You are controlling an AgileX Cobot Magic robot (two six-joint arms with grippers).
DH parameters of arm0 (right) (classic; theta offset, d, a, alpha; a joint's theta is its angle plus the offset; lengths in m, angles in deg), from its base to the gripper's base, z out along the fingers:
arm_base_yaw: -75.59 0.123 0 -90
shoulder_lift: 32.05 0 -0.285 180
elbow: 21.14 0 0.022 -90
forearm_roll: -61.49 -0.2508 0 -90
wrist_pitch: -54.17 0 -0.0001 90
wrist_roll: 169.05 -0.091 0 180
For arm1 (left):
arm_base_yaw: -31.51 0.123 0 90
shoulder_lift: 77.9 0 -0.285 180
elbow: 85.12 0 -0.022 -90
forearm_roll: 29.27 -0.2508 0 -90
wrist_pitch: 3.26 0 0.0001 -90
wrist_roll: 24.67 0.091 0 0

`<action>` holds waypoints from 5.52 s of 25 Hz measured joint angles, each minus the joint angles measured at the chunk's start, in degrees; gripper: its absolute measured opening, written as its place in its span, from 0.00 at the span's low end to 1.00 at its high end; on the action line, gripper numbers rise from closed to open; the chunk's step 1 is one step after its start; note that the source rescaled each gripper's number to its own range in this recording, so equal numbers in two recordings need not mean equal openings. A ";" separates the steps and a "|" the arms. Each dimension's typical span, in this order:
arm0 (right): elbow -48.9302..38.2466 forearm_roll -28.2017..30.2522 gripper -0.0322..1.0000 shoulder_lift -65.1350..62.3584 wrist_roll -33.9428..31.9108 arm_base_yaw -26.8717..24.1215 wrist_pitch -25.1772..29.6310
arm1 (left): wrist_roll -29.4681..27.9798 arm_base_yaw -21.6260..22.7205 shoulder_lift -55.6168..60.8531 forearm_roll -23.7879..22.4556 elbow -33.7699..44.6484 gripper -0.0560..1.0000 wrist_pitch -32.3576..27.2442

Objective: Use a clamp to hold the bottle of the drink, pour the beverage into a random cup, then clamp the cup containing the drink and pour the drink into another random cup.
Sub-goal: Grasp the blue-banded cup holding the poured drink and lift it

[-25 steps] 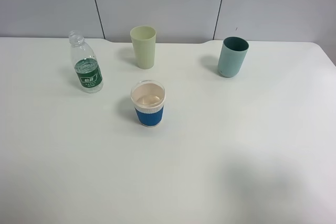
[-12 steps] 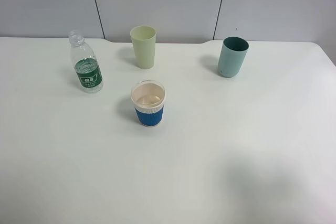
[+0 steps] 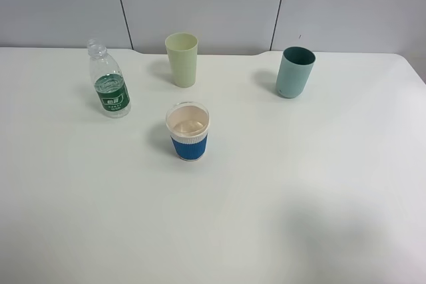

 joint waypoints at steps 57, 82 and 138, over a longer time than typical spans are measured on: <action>0.00 0.00 0.80 0.00 0.00 0.00 0.00 | -7.20 -9.59 2.21 -4.15 7.00 1.00 -13.99; 0.00 0.00 0.80 0.00 0.00 0.00 0.00 | -7.20 -4.58 2.21 -4.15 7.00 1.00 -13.99; 5.97 -2.06 0.80 46.46 5.46 15.95 -40.93 | -7.20 -4.58 2.21 -4.15 7.00 1.00 -13.99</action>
